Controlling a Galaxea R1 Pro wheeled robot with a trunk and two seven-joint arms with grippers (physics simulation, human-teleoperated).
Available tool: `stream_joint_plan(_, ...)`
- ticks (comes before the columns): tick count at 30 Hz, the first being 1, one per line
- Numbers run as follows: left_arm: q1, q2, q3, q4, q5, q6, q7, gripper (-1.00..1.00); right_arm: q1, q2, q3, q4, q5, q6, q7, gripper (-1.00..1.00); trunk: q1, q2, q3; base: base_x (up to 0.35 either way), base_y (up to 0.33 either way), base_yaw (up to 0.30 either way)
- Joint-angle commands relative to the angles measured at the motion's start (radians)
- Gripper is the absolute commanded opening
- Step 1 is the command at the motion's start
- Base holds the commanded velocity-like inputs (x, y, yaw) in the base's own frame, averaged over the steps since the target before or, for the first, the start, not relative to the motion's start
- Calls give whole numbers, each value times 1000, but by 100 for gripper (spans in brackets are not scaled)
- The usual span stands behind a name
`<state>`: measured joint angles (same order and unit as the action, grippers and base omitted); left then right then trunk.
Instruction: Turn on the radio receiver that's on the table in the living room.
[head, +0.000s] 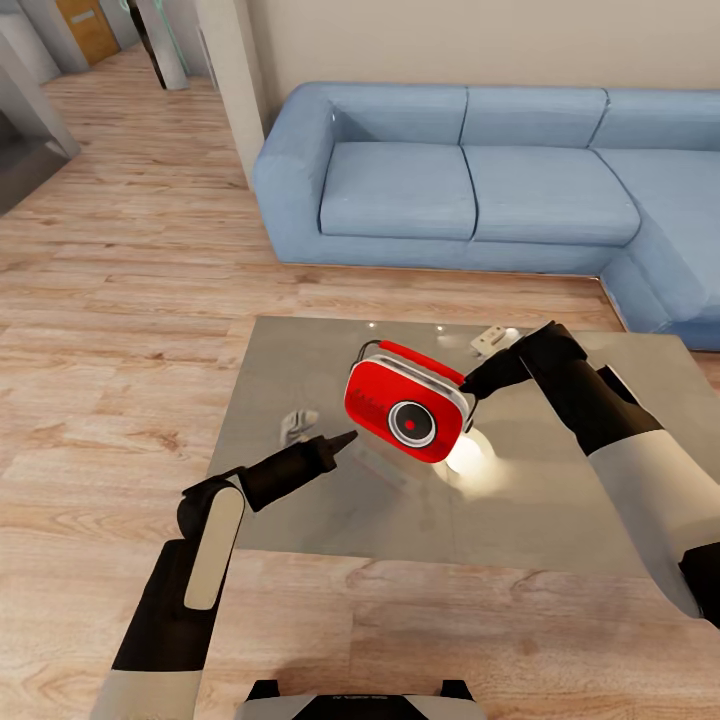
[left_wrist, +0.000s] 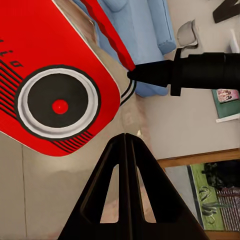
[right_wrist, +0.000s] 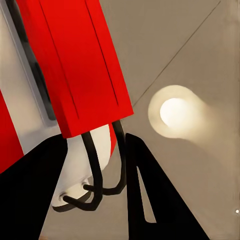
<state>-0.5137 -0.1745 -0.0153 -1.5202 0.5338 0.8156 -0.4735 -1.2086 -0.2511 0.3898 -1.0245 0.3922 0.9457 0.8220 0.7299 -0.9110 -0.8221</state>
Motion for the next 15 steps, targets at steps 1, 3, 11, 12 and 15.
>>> stream_joint_plan(1,0,0,0,0,0,0,0,-100,0,0,0,0,-7,2,0,-100,0,0,0,0,0,0)
stream_joint_plan(3,0,0,0,0,-1,0,2,-100,0,0,0,0,-7,2,0,-100,0,0,0,0,0,0)
stream_joint_plan(11,-71,0,0,16,9,2,134,-100,0,0,1,0,-7,2,0,-100,0,0,0,0,0,0)
stream_joint_plan(12,-82,0,0,21,12,2,146,-100,0,0,1,0,-7,2,0,-100,0,0,0,0,0,0)
stream_joint_plan(15,-115,0,0,73,24,-4,161,-100,0,0,1,0,-7,2,0,-100,0,0,0,0,0,0)
